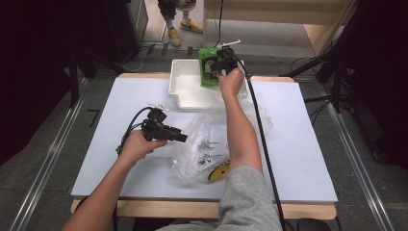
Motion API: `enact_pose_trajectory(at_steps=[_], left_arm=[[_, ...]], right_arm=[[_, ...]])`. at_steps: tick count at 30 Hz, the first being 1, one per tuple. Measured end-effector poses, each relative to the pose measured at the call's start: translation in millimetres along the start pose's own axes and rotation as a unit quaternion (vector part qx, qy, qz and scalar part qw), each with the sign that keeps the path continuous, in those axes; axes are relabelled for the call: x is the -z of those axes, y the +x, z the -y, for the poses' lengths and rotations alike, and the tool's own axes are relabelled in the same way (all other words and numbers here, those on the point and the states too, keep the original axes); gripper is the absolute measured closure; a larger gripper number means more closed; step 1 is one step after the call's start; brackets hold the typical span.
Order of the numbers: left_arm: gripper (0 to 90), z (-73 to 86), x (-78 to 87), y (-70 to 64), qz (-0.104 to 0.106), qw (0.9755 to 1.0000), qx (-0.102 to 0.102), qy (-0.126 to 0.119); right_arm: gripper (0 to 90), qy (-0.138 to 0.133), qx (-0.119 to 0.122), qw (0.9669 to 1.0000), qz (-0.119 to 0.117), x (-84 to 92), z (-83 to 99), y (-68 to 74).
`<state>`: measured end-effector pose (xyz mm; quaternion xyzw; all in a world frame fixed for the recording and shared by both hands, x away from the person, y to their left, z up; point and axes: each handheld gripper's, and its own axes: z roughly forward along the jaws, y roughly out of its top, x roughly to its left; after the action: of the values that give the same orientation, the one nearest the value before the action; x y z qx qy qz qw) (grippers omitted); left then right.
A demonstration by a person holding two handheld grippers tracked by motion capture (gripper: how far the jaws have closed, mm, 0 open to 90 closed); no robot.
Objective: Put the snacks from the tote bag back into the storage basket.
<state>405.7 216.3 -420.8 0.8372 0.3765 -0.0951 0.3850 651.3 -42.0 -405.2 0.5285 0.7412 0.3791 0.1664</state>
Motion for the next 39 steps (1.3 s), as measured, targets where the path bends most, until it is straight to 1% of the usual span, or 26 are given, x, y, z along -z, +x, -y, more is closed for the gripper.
enact_pose_trajectory(at_steps=[3, 5, 8, 10, 12, 15, 18, 20, 24, 27, 30, 33, 35, 36, 38, 39], left_arm=[[44.3, 1.2, 1.1, 0.9, -0.004, 1.0, -0.002, 0.0], [44.3, 1.0, 0.9, 1.8, -0.001, 1.0, 0.002, -0.002], [44.3, 1.1, -0.4, 1.0, -0.002, 1.0, 0.0, 0.003], [44.3, 1.2, -1.2, 0.7, -0.002, 1.0, 0.0, 0.002], [44.4, 1.4, -1.5, 0.7, 0.0, 1.0, -0.001, 0.004], [44.4, 1.4, -1.8, 0.3, 0.002, 1.0, 0.0, 0.003], [44.4, 1.3, -2.6, -0.4, 0.005, 1.0, -0.005, 0.004], [44.4, 1.7, -3.6, -0.4, 0.006, 1.0, -0.004, 0.006], [44.4, 2.4, -3.9, 0.0, 0.004, 1.0, 0.0, 0.008], [44.4, 2.3, -4.5, -0.6, 0.003, 1.0, -0.004, 0.008], [44.4, 2.1, -5.6, -1.2, 0.004, 0.9999, -0.001, 0.01], [44.4, 1.9, -5.9, -1.5, 0.003, 0.9999, -0.004, 0.01], [44.4, 2.0, -6.2, -1.2, 0.002, 0.9999, -0.004, 0.011], [44.4, 2.0, -6.3, -0.8, 0.003, 0.9999, -0.004, 0.012], [44.6, 2.2, -6.9, -0.8, 0.003, 0.9999, -0.004, 0.012], [44.7, 2.3, -6.9, -1.0, 0.003, 0.9999, -0.002, 0.013]], right_arm=[[54.5, 0.002, -0.013, 0.9999, 0.003, -4.8, 1.4, 0.6], [52.0, 0.003, -0.011, 0.9999, 0.008, -7.7, 2.5, 1.6], [48.8, 0.002, -0.01, 0.9999, 0.013, -9.5, 2.9, 2.0], [45.1, 0.005, -0.019, 0.9997, 0.014, -11.9, 3.8, 1.4], [42.2, 0.014, -0.028, 0.9994, 0.015, -15.5, 5.1, 0.9], [39.0, 0.02, -0.025, 0.9994, 0.017, -18.5, 7.0, 2.0], [36.3, 0.025, -0.015, 0.9994, 0.02, -22.4, 9.1, 3.4], [35.1, 0.026, -0.018, 0.9993, 0.019, -24.6, 9.5, 2.5], [33.7, 0.027, -0.02, 0.9994, 0.01, -26.3, 10.0, 1.6], [33.6, 0.032, -0.022, 0.9993, -0.002, -27.4, 10.7, 1.7], [32.5, 0.04, -0.021, 0.9989, -0.01, -29.0, 12.0, 1.8], [32.9, 0.039, -0.02, 0.999, -0.01, -28.4, 11.7, 2.8], [32.8, 0.029, -0.022, 0.9993, -0.01, -26.3, 10.7, 3.4], [32.9, 0.026, -0.027, 0.9992, -0.013, -26.2, 10.5, 3.3], [32.5, 0.034, -0.028, 0.999, -0.007, -27.5, 10.9, 3.3], [32.5, 0.035, -0.029, 0.9989, -0.008, -27.7, 11.2, 3.3]])
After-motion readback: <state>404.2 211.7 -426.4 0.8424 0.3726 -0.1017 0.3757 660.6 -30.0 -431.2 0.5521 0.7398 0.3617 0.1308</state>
